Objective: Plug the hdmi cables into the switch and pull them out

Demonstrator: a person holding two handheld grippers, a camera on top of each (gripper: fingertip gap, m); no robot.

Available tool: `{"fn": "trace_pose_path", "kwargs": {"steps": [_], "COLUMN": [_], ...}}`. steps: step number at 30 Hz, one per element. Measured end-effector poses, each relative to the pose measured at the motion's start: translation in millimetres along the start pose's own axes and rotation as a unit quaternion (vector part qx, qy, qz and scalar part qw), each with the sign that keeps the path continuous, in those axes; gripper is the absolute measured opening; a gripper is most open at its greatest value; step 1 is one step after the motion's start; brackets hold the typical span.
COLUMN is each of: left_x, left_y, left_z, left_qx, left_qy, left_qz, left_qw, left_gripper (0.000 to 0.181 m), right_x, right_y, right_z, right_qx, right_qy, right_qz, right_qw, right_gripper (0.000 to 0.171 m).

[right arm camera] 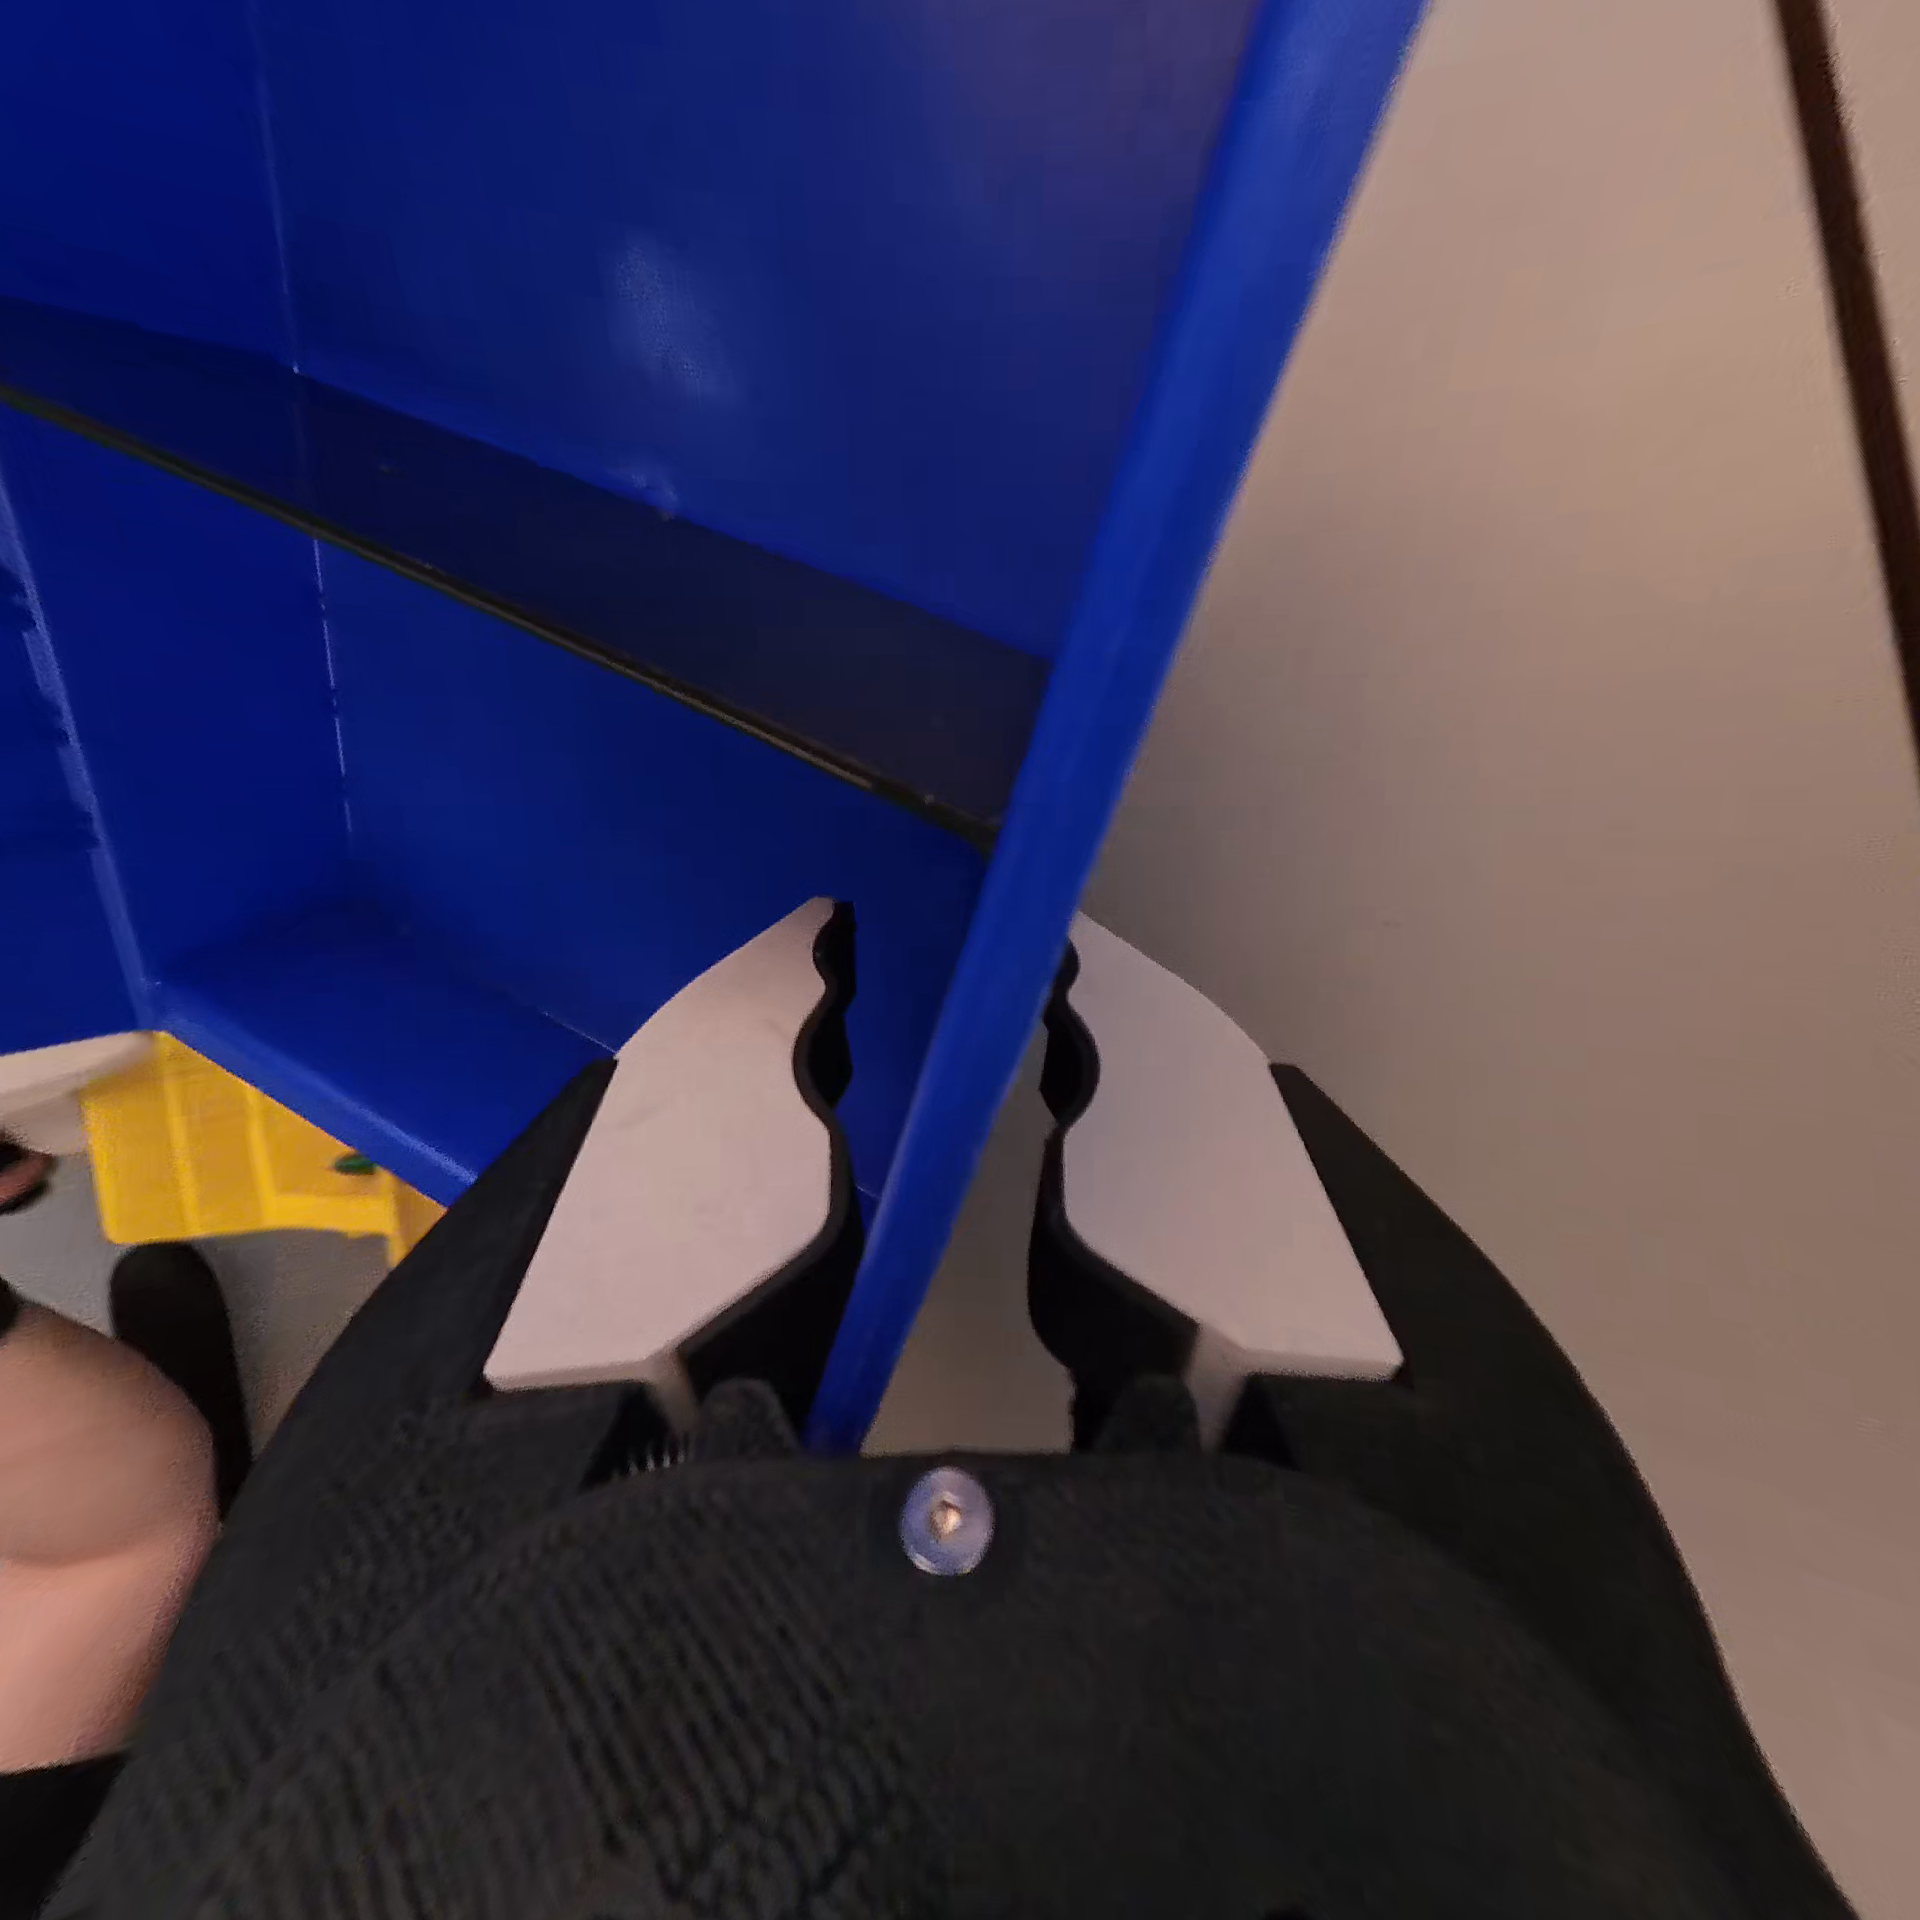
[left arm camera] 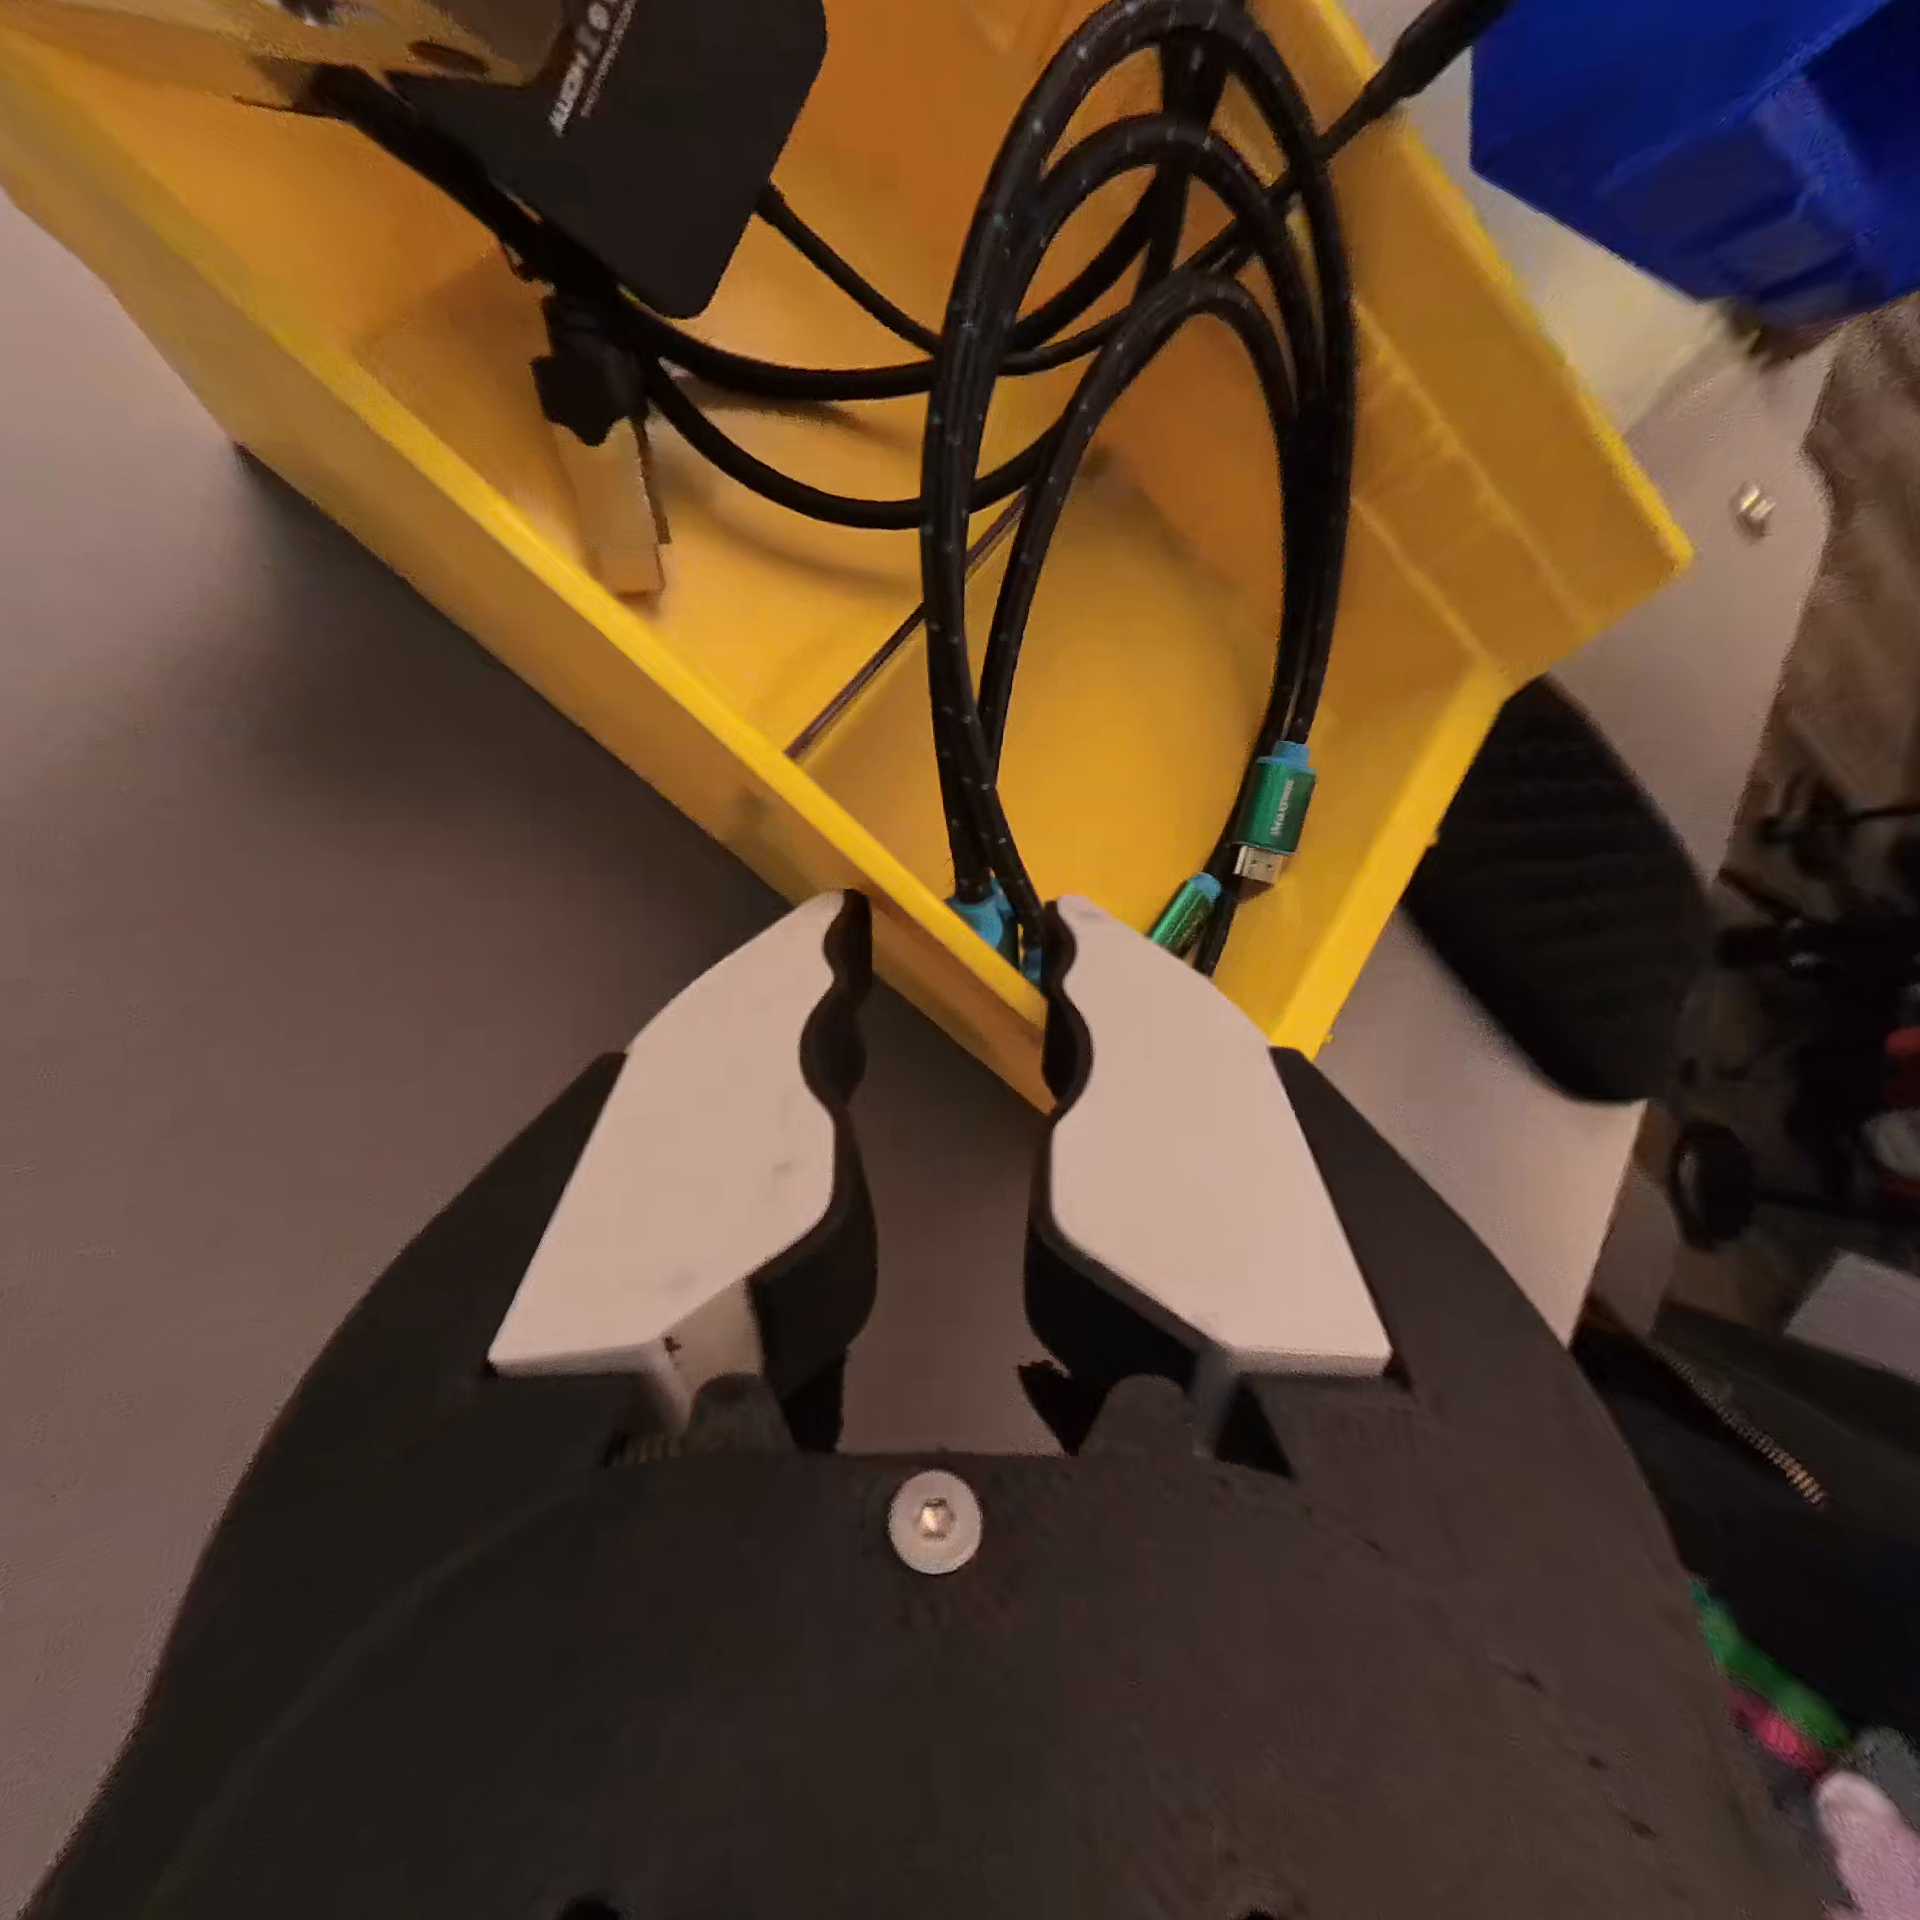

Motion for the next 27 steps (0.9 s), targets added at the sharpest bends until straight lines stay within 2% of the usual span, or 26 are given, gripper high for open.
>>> {"fn": "trace_pose_path", "kwargs": {"steps": [5,11,17,23,27], "left_x": [53,142,202,238,241], "left_y": [9,28,83,152,174], "left_z": [56,136,215,290,309], "left_qx": [0.041,-0.016,-0.077,-0.122,-0.118], "left_qy": [-0.085,-0.23,-0.179,-0.253,-0.279], "left_qz": [0.018,0.093,0.232,0.315,0.316], "left_qw": [0.995,0.969,0.953,0.906,0.899], "left_gripper": [0.013,0.006,0.006,0.005,0.004], "right_x": [12,41,54,61,55], "right_y": [21,43,52,50,46], "right_z": [-34,-68,-90,-104,-103], "right_qx": [0.059,0.156,0.227,0.248,0.251], "right_qy": [-0.019,-0.066,-0.012,-0.034,-0.039], "right_qz": [0.021,0.038,0.115,0.146,0.157], "right_qw": [0.998,0.985,0.967,0.957,0.954], "right_gripper": [0.036,0.035,0.037,0.035,0.036]}}
Point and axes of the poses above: each gripper's, where its closed fingertips meet, z back along the fingers, y out of its underside, x = y × z across the jaws, the point moved 5 cm from there along z, back along the fingers, and after that the axes turned 10 degrees about z, right-handed, at the moved point
